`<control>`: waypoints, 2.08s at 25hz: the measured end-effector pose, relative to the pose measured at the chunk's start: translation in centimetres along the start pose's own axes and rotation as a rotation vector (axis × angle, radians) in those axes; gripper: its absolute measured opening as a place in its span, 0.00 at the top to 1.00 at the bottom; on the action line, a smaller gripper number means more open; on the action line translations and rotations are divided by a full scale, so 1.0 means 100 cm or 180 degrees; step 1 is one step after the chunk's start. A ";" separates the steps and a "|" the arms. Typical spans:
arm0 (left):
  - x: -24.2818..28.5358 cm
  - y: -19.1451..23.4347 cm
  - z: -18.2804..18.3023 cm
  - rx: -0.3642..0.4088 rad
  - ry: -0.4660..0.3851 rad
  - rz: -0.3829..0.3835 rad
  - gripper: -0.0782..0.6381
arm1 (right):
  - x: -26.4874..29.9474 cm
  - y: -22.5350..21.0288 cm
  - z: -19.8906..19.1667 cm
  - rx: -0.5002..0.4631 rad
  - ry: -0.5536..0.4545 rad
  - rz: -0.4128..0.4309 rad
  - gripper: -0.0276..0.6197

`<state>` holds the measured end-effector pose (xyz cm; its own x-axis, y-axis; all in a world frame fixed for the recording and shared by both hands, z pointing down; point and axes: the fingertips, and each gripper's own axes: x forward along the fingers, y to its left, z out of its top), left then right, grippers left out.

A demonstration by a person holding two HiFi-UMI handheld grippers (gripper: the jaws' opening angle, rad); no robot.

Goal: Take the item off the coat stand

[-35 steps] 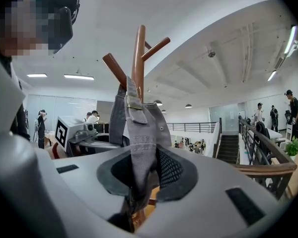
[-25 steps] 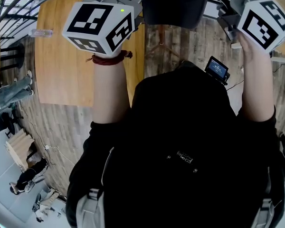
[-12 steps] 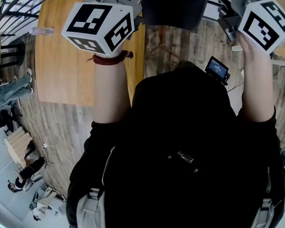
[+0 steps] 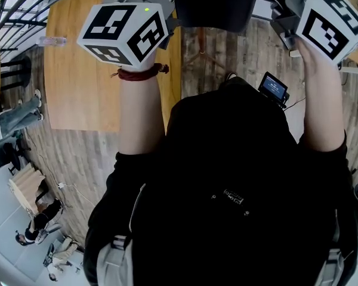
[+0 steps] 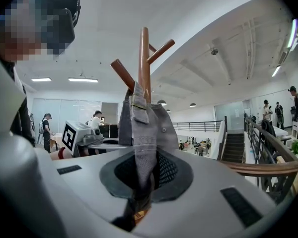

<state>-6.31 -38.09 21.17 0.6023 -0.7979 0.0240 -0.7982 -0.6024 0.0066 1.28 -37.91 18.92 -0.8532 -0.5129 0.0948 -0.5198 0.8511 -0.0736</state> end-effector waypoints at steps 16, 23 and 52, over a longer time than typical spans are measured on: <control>-0.010 0.017 0.042 -0.0274 -0.0220 -0.0070 0.81 | 0.009 0.012 0.044 -0.0077 -0.0064 -0.0034 0.91; -0.021 0.014 0.064 -0.0114 -0.0304 -0.0087 0.82 | 0.010 0.023 0.060 -0.0095 -0.0098 -0.0042 0.91; 0.030 0.004 0.123 0.0103 -0.0693 -0.0830 0.86 | -0.013 -0.018 0.113 -0.0221 -0.0265 -0.0705 0.91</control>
<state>-4.69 -40.97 8.93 0.7768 -0.6009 -0.1883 -0.6183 -0.7845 -0.0475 2.84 -40.03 7.71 -0.7208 -0.6929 0.0186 -0.6929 0.7210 0.0085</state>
